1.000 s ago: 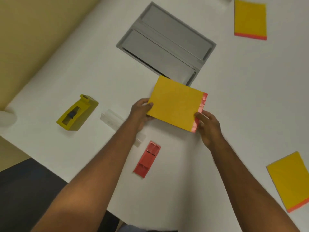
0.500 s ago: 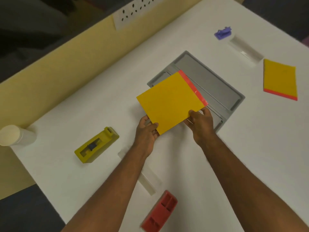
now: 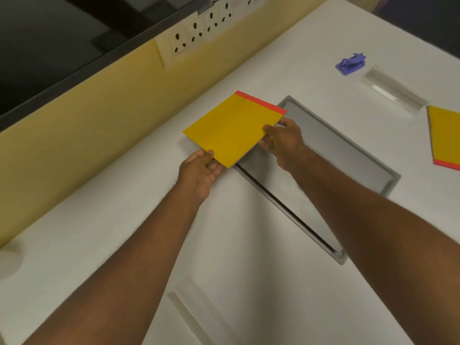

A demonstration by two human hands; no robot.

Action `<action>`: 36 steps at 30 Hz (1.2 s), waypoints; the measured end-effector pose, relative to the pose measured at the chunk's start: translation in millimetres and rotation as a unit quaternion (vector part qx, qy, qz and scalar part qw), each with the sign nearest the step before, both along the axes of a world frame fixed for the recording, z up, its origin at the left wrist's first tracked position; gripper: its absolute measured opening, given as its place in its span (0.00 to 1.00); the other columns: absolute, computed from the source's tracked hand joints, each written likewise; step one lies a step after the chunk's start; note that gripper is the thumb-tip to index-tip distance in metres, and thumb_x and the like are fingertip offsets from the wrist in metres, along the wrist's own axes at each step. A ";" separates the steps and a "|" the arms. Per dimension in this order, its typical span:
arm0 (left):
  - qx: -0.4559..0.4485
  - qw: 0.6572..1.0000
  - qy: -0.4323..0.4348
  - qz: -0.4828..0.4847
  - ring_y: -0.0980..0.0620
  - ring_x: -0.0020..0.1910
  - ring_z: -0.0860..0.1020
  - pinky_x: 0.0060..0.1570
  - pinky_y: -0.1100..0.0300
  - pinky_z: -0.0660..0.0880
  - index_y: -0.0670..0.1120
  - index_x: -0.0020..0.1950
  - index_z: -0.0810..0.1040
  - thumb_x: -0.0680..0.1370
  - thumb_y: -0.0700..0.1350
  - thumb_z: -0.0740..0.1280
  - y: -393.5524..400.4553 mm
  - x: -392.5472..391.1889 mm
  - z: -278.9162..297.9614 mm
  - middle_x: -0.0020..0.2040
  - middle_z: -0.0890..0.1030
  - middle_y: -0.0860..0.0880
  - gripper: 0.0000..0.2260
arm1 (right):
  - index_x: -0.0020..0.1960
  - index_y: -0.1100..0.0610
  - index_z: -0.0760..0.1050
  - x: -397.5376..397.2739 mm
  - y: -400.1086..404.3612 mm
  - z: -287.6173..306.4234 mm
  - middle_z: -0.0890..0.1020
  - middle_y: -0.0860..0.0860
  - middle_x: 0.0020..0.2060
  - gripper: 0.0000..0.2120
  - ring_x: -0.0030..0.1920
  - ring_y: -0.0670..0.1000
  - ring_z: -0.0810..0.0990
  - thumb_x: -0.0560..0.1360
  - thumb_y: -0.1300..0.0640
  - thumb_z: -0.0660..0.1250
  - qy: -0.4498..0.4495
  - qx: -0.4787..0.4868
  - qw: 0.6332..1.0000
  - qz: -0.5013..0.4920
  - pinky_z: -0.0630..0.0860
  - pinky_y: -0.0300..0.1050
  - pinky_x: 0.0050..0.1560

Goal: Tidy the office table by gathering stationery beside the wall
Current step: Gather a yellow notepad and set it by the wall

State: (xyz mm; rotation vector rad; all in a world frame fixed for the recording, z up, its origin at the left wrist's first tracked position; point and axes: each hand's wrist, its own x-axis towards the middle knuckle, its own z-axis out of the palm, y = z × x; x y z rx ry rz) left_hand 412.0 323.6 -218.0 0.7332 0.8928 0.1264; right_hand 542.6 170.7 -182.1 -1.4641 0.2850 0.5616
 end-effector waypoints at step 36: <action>0.235 0.966 0.111 -0.012 0.50 0.56 0.80 0.64 0.55 0.78 0.39 0.74 0.72 0.82 0.37 0.67 29.0 71.0 -32.2 0.67 0.79 0.43 0.20 | 0.73 0.62 0.72 48.7 49.0 -82.6 0.72 0.55 0.72 0.20 0.72 0.54 0.70 0.81 0.63 0.66 -0.288 -0.307 0.875 0.238 0.66 0.40 0.69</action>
